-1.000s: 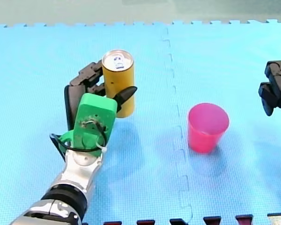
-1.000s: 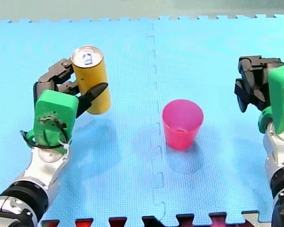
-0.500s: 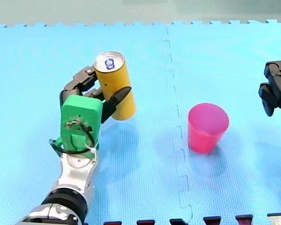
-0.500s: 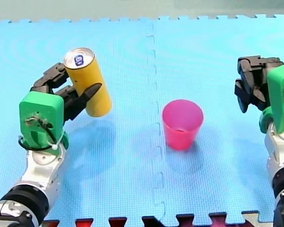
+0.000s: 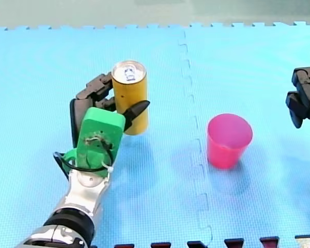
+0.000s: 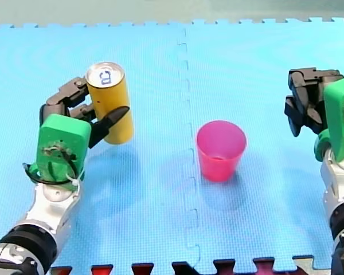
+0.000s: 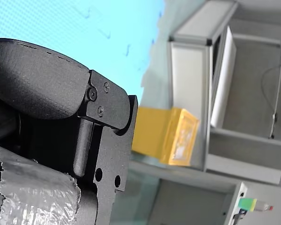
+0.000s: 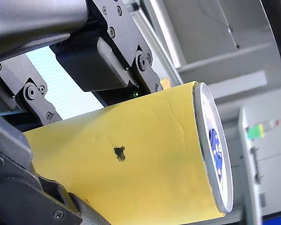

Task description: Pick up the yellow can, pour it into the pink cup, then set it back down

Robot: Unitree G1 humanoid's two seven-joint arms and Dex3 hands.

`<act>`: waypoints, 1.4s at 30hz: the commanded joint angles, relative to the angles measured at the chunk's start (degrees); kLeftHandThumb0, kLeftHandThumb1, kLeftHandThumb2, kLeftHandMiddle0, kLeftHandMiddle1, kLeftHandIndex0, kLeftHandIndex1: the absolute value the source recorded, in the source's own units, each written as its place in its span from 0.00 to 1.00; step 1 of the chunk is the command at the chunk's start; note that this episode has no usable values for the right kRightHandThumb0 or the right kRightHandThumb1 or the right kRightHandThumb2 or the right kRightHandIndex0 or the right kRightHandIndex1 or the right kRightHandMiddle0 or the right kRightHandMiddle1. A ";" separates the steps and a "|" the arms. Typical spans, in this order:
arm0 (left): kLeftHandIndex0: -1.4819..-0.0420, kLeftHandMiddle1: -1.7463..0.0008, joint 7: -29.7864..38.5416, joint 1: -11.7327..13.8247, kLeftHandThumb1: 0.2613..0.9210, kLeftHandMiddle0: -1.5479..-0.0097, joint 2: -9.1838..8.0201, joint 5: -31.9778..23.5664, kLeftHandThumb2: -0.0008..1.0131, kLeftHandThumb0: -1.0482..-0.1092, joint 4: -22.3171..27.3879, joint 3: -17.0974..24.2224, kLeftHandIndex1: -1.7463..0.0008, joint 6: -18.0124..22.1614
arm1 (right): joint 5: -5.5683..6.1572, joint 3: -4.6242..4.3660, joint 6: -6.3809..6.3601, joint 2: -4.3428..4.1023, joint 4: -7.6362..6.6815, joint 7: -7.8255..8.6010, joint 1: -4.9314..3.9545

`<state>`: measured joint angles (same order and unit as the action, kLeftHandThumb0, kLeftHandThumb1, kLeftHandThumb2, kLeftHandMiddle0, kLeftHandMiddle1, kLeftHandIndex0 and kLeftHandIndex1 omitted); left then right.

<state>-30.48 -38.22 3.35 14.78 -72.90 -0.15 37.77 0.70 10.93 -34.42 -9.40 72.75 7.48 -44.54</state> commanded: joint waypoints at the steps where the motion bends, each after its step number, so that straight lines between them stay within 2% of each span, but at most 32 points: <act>1: 0.20 1.00 -2.96 -0.73 0.84 0.16 -0.87 2.76 0.00 0.72 -0.16 -2.37 1.00 -0.51 | -0.02 0.03 0.12 -0.37 0.06 -0.07 -0.01; 6: 0.21 1.00 -7.62 -0.98 0.84 0.16 -1.43 6.91 0.00 0.72 0.00 -5.68 1.00 -1.39 | -0.14 -0.09 0.00 -0.37 -0.03 -0.20 0.09; 13: 0.21 1.00 -7.80 -1.06 0.84 0.17 -1.29 6.63 0.00 0.72 -0.13 -6.07 1.00 -2.18 | -0.14 -0.12 -0.12 -0.54 -0.02 -0.23 0.18; 28: 0.21 1.00 -2.02 0.03 0.85 0.17 0.46 0.75 0.00 0.72 -0.64 -2.74 1.00 -0.27 | -0.14 -0.05 -0.13 -0.87 0.02 -0.50 0.19; 31: 0.20 1.00 1.85 0.26 0.85 0.17 1.33 -2.62 0.00 0.73 -0.54 -0.41 1.00 1.08 | -0.16 -0.05 -0.16 -0.94 0.03 -0.58 0.16; 34: 0.20 0.99 9.50 0.57 0.86 0.16 2.98 -9.02 0.00 0.73 -0.35 4.05 1.00 3.06 | -0.25 -0.13 -0.19 -0.95 0.01 -0.74 0.11; 36: 0.20 0.99 12.68 0.69 0.86 0.16 3.59 -11.39 0.00 0.74 -0.38 5.65 1.00 3.55 | -0.30 -0.18 -0.18 -0.95 0.01 -0.85 0.06; 39: 0.21 0.99 13.89 0.74 0.86 0.15 3.74 -11.95 0.00 0.74 -0.52 6.15 1.00 3.78 | -0.34 -0.21 -0.16 -0.90 0.01 -1.02 -0.01; 42: 0.21 0.99 11.57 0.72 0.86 0.15 3.37 -9.81 0.00 0.74 -0.63 5.10 1.00 3.77 | -0.37 -0.20 -0.19 -0.86 0.01 -1.08 0.00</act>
<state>-18.01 -37.41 7.01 4.27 -73.61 5.31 40.88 0.33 10.68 -34.44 -9.98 72.78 6.59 -44.46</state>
